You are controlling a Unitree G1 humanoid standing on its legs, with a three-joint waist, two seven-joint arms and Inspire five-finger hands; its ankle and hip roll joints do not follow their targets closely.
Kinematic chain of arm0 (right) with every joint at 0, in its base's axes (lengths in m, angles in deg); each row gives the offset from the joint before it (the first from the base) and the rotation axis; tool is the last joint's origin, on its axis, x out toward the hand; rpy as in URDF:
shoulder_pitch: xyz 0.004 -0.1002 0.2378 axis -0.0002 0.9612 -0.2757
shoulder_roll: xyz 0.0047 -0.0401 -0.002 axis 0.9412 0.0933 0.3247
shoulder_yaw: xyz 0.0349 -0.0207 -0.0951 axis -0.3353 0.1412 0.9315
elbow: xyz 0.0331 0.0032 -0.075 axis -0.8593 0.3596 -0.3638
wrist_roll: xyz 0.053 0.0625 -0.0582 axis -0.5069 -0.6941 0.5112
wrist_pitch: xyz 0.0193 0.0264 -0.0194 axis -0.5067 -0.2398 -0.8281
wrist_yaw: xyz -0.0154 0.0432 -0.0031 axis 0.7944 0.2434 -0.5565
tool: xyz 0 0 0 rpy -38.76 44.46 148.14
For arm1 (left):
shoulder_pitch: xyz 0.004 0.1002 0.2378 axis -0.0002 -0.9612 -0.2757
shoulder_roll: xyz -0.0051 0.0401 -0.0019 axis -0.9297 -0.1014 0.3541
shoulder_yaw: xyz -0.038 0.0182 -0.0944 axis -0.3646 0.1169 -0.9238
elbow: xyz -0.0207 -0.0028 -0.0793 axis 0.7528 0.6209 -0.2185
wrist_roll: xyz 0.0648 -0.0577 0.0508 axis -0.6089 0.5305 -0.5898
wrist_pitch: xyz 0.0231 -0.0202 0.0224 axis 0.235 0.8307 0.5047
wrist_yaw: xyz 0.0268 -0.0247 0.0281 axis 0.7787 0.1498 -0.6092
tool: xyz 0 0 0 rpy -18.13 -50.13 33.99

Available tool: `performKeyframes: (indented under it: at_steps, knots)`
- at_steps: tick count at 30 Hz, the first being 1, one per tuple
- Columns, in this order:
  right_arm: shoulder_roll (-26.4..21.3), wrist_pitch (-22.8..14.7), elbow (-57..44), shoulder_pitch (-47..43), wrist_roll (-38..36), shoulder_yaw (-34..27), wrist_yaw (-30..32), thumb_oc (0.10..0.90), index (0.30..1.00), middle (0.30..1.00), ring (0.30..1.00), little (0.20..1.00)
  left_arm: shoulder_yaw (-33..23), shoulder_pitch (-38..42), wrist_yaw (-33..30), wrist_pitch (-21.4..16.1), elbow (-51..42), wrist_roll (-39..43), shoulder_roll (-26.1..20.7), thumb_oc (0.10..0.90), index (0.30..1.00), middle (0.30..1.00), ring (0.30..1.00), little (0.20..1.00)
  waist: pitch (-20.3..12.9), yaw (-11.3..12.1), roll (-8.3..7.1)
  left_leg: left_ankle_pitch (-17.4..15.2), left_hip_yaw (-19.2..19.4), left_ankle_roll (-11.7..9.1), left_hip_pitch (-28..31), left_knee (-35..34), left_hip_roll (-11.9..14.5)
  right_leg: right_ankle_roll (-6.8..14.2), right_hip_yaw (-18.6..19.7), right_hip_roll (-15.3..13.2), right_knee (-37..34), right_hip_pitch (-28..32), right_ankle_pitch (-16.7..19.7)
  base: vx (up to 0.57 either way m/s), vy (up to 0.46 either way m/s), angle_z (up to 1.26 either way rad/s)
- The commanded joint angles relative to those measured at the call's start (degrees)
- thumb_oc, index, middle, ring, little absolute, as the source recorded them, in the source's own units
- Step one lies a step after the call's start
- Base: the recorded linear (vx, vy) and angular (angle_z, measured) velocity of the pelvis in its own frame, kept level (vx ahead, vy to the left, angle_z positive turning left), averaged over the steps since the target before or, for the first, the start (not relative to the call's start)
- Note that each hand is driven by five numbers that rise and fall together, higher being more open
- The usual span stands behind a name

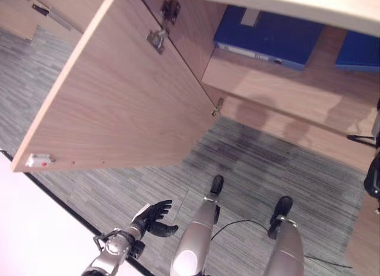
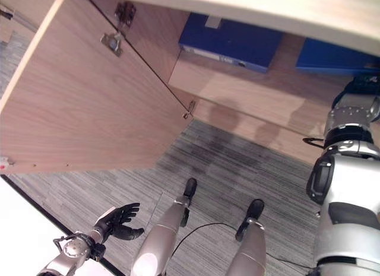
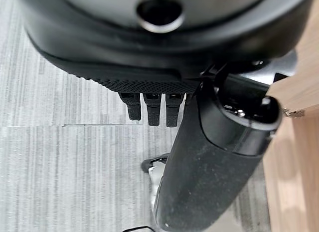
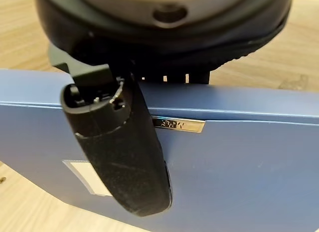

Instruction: Put the empty folder in the office cabinet

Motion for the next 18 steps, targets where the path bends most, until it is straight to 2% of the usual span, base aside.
performKeyframes:
  at_steps: [1,5,6,7,8,9,10,11,12,13,14,15,16,18]
  knots:
    - [-5.2,-4.0,-8.8,-4.1,-0.5,4.9,-2.6,0.400,0.300,0.300,0.300,0.300,0.5,-1.1,-0.5,-1.2,-1.1,2.3,-5.6,0.800,0.900,0.900,0.900,0.900,-5.2,0.6,0.21,-6.2,-0.4,0.8,0.0,4.3,-1.0,1.8,2.1,3.7,6.3,2.6,-9.4,0.01,-0.026,0.11]
    - [-4.8,-5.2,-9.3,-5.7,-0.6,5.5,-1.3,0.400,0.300,0.300,0.300,0.300,0.5,-0.9,-0.4,-1.5,-2.7,5.1,-5.8,0.800,0.900,0.900,0.900,0.900,-5.1,0.7,0.86,-6.0,-0.9,1.3,-1.6,2.8,-2.1,1.9,2.4,3.6,7.0,-0.5,-9.3,-0.03,0.007,0.10]
    - [-4.8,-5.2,-9.2,-5.8,-0.6,5.6,-1.2,0.400,0.300,0.300,0.300,0.300,0.5,-0.9,-0.4,-1.5,-2.7,5.2,-5.9,0.800,0.900,0.900,0.900,0.900,-4.8,0.7,1.05,-4.6,-0.7,1.3,-2.2,2.7,-2.1,1.8,2.1,3.5,6.8,-1.1,-8.0,-0.03,0.028,0.06]
    - [-4.9,-5.5,-9.4,-6.5,-0.5,5.7,-0.7,0.400,0.300,0.300,0.300,0.300,0.7,-0.8,-0.4,-1.6,-3.0,5.2,-5.8,0.800,0.900,0.900,0.900,0.900,-5.4,0.7,0.98,-5.8,-0.7,1.3,-1.5,2.0,-2.6,1.8,2.5,3.7,6.1,-0.5,-9.7,0.00,0.036,0.03]
    - [-4.9,-5.6,-9.5,-6.7,-0.4,5.5,-0.7,0.400,0.300,0.300,0.300,0.300,0.5,-0.9,-0.5,-1.6,-3.2,5.0,-5.8,0.800,0.900,0.900,0.900,0.900,-5.5,0.7,1.17,-5.8,-0.7,1.3,-1.3,1.4,-2.7,1.8,2.6,3.7,5.8,-0.6,-9.6,0.00,0.036,0.03]
    - [-4.8,-5.6,-9.5,-6.6,-0.4,5.4,-0.7,0.400,0.300,0.300,0.300,0.300,0.5,-1.0,-0.5,-1.6,-3.3,5.0,-5.9,0.800,0.900,0.900,0.900,0.900,-5.1,0.8,1.34,-4.4,-0.5,1.3,-1.7,1.2,-2.6,1.6,2.2,3.6,5.6,-1.0,-8.3,0.00,0.034,0.01]
    - [-5.5,-5.9,-9.4,-7.1,-0.7,5.5,-0.4,0.400,0.300,0.300,0.300,0.300,0.1,-0.9,-0.7,-1.7,-3.3,5.5,-6.0,0.800,0.900,0.900,0.900,0.900,-5.5,0.6,1.37,-5.3,-0.7,1.2,-1.7,1.0,-2.8,2.0,2.7,3.4,6.3,-1.4,-9.1,-0.11,0.057,0.01]
    - [-5.8,-5.9,-9.1,-7.3,-0.6,5.5,-0.3,0.400,0.300,0.300,0.300,0.300,0.0,-1.0,-0.7,-1.7,-3.4,5.6,-6.0,0.800,0.900,0.900,0.900,0.900,-5.2,0.5,1.62,-3.9,-0.7,1.1,-2.4,0.9,-2.8,2.0,2.6,3.3,6.2,-2.1,-7.5,0.08,0.030,0.02]
    - [-5.9,-5.9,-9.0,-7.4,-0.6,5.6,-0.3,0.400,0.300,0.300,0.300,0.300,0.0,-1.0,-0.6,-1.6,-3.4,5.7,-5.9,0.800,0.900,0.900,0.900,0.900,-5.6,0.5,1.41,-5.2,-0.8,1.1,-2.0,0.9,-2.9,2.2,2.9,3.3,6.4,-1.8,-8.8,-0.12,0.040,0.03]
    - [-6.4,-5.6,-8.6,-7.8,-0.5,5.6,0.0,0.450,0.375,0.375,0.375,0.375,-0.2,-1.2,-0.6,-1.6,-3.5,6.1,-5.9,0.800,0.900,0.900,0.900,0.900,-5.5,0.5,1.54,-3.7,-0.5,1.1,-2.6,0.5,-3.0,1.9,2.5,3.3,6.1,-2.3,-7.6,0.07,-0.007,0.03]
    - [-6.4,-5.6,-8.6,-7.9,-0.5,5.7,0.0,0.504,0.455,0.455,0.455,0.455,-0.3,-1.2,-0.5,-1.6,-3.5,6.1,-5.9,0.800,0.900,0.900,0.900,0.900,-5.9,0.4,1.36,-5.0,-0.7,1.1,-2.2,0.6,-3.1,2.1,2.8,3.3,6.3,-1.9,-8.9,0.00,0.000,0.00]
    - [-6.5,-5.7,-8.8,-8.1,-0.4,5.9,0.1,0.800,0.900,0.900,0.900,0.900,-0.3,-1.2,-0.5,-1.7,-3.6,6.1,-5.9,0.800,0.900,0.900,0.900,0.900,-6.1,0.3,1.37,-5.0,-0.4,1.1,-2.2,0.3,-3.0,2.0,2.8,3.4,6.1,-1.7,-9.1,0.00,0.000,0.00]
    - [-6.9,-5.4,-8.3,-8.3,-0.3,6.2,0.3,0.800,0.900,0.900,0.900,0.900,-0.2,-1.1,-0.5,-1.7,-3.4,5.9,-6.1,0.800,0.900,0.900,0.900,0.900,-5.7,0.3,1.58,-3.6,0.0,1.0,-2.8,0.4,-3.0,1.8,2.3,3.4,5.9,-2.2,-7.8,-0.12,0.026,0.02]
    - [-7.3,-4.7,-7.4,-8.9,0.5,7.1,0.9,0.800,0.900,0.900,0.900,0.900,-0.4,-1.0,-0.8,-1.7,-2.9,5.8,-6.1,0.800,0.900,0.900,0.900,0.900,-5.8,0.2,1.51,-3.7,0.2,0.8,-3.1,0.9,-3.0,1.7,2.4,3.3,5.9,-2.2,-7.8,-0.06,0.010,0.01]
